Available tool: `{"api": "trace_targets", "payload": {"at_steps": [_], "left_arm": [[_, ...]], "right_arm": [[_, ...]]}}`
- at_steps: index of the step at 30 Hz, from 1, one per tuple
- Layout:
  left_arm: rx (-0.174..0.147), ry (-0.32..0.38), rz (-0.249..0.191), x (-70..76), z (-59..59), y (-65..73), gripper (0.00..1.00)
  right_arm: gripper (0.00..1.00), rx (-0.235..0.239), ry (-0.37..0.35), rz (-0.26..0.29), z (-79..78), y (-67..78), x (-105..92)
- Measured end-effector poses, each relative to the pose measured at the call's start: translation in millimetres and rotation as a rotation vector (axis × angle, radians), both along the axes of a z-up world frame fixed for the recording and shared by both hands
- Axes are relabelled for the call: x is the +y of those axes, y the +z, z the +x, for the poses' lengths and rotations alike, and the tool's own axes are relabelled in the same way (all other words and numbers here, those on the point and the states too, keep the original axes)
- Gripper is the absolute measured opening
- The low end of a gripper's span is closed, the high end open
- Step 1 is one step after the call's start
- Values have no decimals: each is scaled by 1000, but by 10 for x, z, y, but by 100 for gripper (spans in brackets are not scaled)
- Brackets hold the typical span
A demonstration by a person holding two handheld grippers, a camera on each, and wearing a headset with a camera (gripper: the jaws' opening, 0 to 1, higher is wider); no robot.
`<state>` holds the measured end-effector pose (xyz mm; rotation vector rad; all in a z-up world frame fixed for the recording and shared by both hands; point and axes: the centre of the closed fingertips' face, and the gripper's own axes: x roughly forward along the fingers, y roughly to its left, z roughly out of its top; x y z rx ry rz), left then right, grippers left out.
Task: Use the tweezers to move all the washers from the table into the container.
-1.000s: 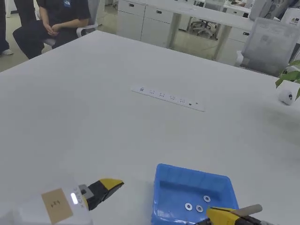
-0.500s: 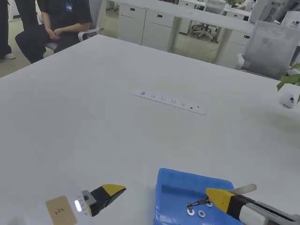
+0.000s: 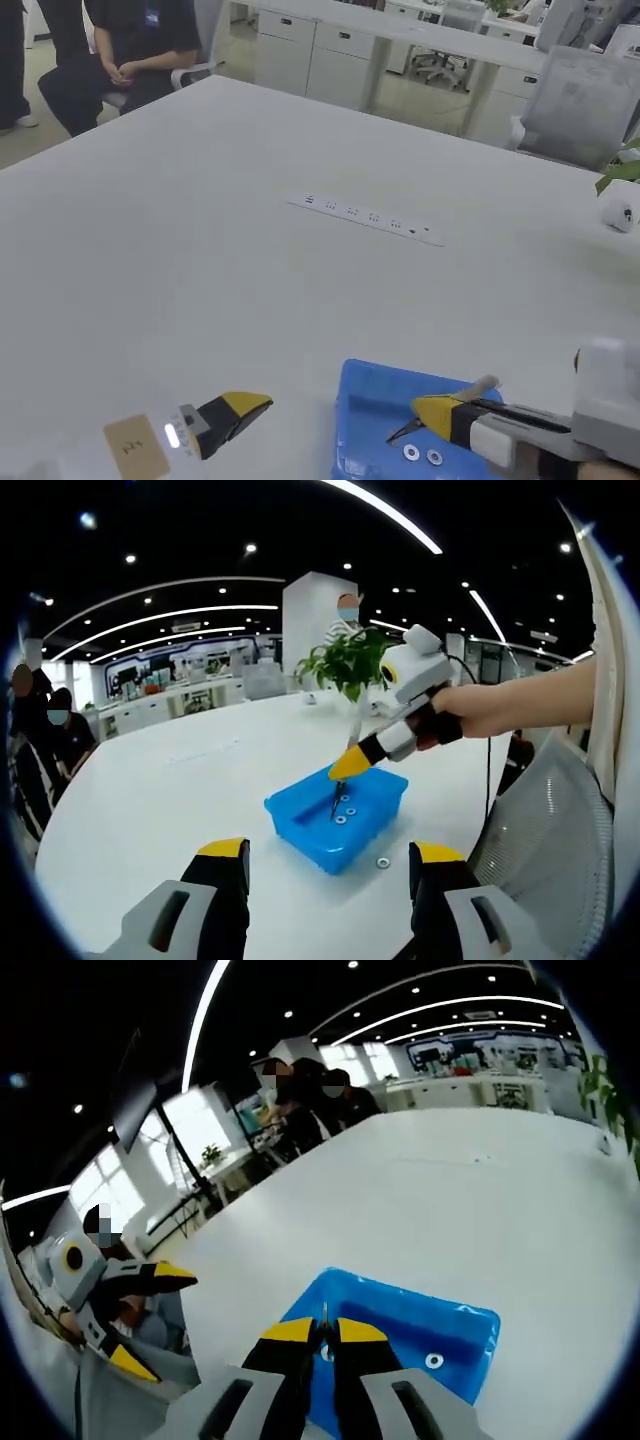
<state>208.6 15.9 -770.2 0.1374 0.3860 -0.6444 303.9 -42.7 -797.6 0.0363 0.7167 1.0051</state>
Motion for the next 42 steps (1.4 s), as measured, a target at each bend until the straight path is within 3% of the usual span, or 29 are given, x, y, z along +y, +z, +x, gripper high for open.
{"api": "trace_targets", "payload": {"at_steps": [11, 19, 30, 34, 42], "left_arm": [[-3, 18, -5, 32, 16, 7, 64], [-2, 12, -2, 22, 18, 4, 64], [-5, 13, -9, 21, 24, 16, 64], [-42, -14, -84, -57, 5, 148, 69], [-26, -5, -46, -29, 9, 82, 67]], "right_arm": [[3, -67, 129, -154, 36, -207, 118], [3, -76, 156, -203, 57, -286, 122], [3, -75, 169, -213, 40, -311, 138], [4, -93, 180, -218, 26, -304, 136], [3, -112, 146, -159, -20, -127, 91]]}}
